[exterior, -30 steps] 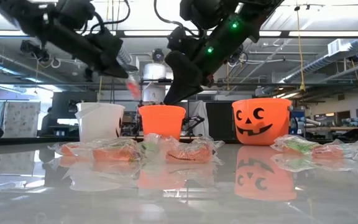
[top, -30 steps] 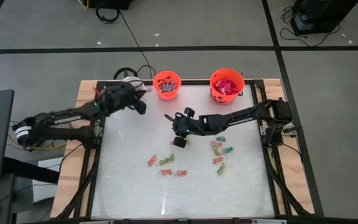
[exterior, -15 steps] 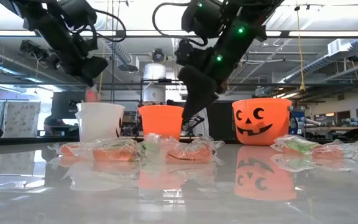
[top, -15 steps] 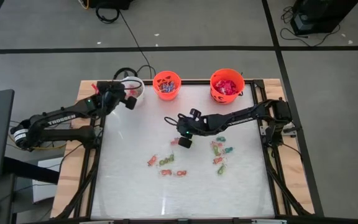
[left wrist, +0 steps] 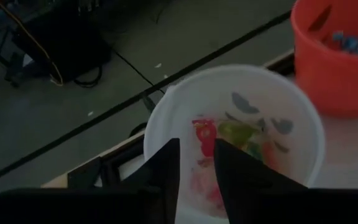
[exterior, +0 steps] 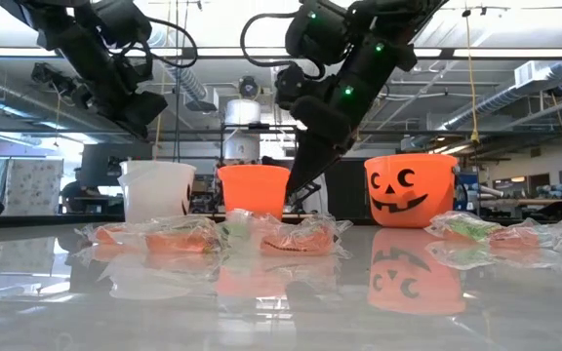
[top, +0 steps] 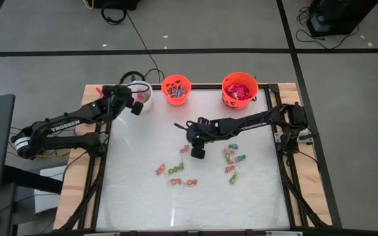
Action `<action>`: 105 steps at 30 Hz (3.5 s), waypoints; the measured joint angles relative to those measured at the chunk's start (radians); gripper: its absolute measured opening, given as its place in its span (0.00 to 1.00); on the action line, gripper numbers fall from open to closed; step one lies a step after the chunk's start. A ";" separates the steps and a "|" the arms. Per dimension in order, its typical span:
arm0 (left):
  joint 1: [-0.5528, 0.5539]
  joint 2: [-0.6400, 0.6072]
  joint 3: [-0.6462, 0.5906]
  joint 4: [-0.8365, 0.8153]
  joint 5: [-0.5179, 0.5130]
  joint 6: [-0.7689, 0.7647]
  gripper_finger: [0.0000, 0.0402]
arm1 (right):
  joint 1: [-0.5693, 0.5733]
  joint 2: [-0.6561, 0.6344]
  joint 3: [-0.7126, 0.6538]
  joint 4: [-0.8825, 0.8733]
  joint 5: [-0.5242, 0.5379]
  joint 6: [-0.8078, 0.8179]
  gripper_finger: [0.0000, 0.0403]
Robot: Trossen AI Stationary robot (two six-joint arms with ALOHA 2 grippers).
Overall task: Sort candy by brand, put in halloween buckets
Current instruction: Put the orange gummy into the white bucket
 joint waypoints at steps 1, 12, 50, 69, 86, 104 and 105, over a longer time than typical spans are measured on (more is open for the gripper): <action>0.000 0.003 0.000 -0.010 0.000 0.013 0.27 | 0.000 0.000 0.000 0.000 -0.020 -0.005 0.35; -0.002 0.019 -0.001 -0.102 0.016 0.021 0.27 | -0.013 0.000 0.000 0.010 -0.063 -0.134 0.34; -0.117 0.127 0.057 -0.235 0.144 -0.057 0.04 | -0.028 0.000 0.000 -0.037 -0.061 0.080 0.33; -0.222 0.156 0.064 -0.015 0.694 -0.030 0.04 | 0.012 0.000 0.000 -0.033 0.077 0.079 0.33; -0.701 0.397 -0.059 0.299 0.827 -0.192 0.07 | -0.050 0.000 -0.101 0.045 0.093 0.088 0.33; -0.724 0.624 -0.053 0.382 0.720 -0.212 0.38 | -0.054 0.000 -0.101 0.082 0.093 0.051 0.33; -0.724 0.623 -0.054 0.375 0.698 -0.209 0.35 | -0.054 0.000 -0.101 0.082 0.093 0.051 0.33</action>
